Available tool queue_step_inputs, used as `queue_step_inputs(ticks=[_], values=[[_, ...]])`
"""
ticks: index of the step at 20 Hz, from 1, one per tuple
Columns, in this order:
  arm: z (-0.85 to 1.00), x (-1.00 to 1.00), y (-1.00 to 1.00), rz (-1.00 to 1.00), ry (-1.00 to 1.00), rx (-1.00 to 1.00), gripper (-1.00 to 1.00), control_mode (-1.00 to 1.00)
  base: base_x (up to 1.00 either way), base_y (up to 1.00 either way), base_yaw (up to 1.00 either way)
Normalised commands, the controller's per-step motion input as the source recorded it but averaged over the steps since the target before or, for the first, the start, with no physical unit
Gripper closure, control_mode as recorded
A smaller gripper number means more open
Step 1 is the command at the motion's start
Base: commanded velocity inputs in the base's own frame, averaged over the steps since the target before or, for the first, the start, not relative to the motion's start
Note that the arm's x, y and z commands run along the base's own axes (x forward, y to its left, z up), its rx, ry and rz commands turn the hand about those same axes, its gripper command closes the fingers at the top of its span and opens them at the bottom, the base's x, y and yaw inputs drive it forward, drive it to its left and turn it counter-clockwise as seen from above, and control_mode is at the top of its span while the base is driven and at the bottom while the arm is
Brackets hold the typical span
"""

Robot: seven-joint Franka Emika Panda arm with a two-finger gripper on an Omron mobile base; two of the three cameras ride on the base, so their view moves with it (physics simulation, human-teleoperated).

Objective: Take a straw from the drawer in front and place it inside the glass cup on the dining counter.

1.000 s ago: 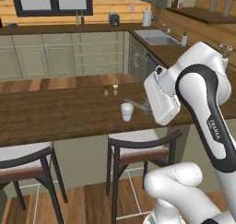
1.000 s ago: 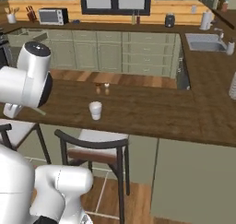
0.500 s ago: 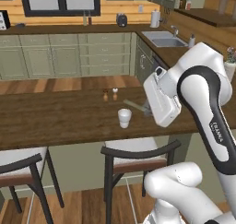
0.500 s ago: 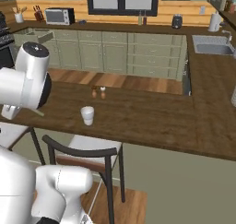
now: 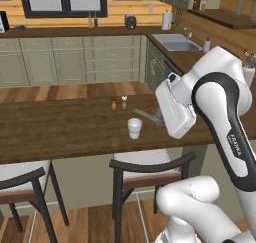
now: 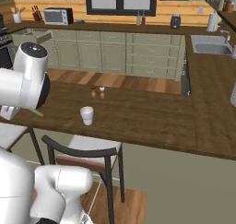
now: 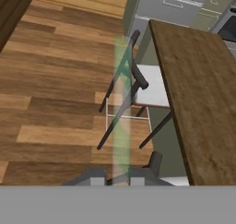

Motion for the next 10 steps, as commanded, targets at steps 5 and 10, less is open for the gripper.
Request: queue_step_inputs(ticks=[5,10], values=[[-0.03,0.41,-0.16,0.14,-0.08,0.13,1.00,-1.00,0.28,-0.01,0.02],[-0.06,0.75,-0.37,0.35,-0.08,0.24,1.00,-1.00,0.00,0.00,0.00]])
